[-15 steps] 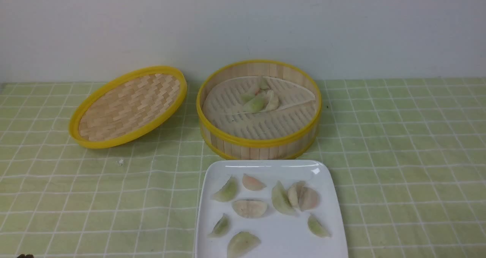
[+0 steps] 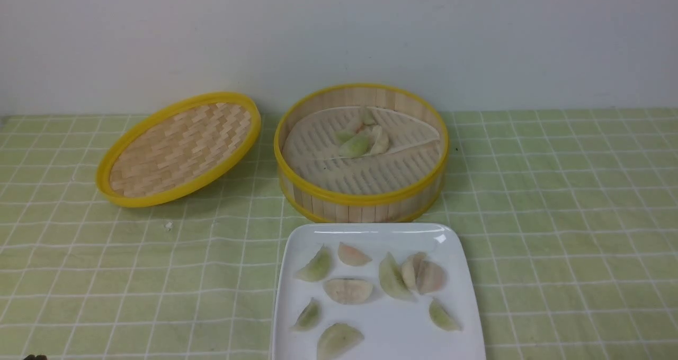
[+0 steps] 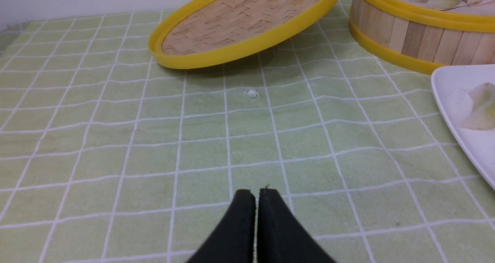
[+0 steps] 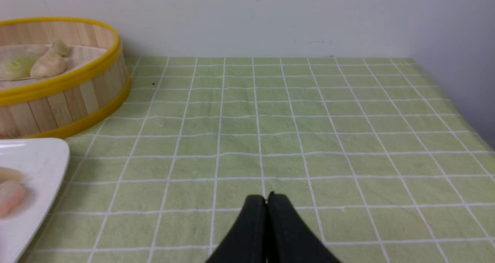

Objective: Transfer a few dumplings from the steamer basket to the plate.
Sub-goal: Use the left arm to grab a dumpling from the steamer

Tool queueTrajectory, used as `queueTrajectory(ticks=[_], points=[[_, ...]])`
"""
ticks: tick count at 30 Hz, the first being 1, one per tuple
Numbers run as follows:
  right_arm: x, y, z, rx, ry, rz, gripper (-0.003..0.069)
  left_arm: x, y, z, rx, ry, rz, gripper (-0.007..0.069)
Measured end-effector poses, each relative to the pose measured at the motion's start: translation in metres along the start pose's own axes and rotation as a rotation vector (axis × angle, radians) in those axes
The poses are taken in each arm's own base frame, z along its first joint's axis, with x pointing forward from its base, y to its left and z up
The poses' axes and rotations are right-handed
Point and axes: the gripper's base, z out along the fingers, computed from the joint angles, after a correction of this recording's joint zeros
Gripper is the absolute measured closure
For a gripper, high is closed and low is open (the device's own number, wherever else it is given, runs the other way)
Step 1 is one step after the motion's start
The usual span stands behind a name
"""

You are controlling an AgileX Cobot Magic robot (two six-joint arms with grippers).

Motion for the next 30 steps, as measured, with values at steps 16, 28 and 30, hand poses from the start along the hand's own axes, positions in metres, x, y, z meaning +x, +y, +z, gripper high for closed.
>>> queueTrajectory(ticks=[16, 28, 30], points=[[0.0, 0.0, 0.0, 0.0, 0.0, 0.0, 0.0675, -0.002, 0.001, 0.0, -0.011, -0.022, 0.025, 0.0631], [0.0, 0.0, 0.0, 0.0, 0.0, 0.0, 0.0675, -0.038, 0.003, -0.008, 0.068, -0.436, -0.478, 0.0631], [0.0, 0.0, 0.0, 0.0, 0.0, 0.0, 0.0675, -0.046, 0.008, -0.013, 0.057, -0.547, -0.523, 0.0631]])
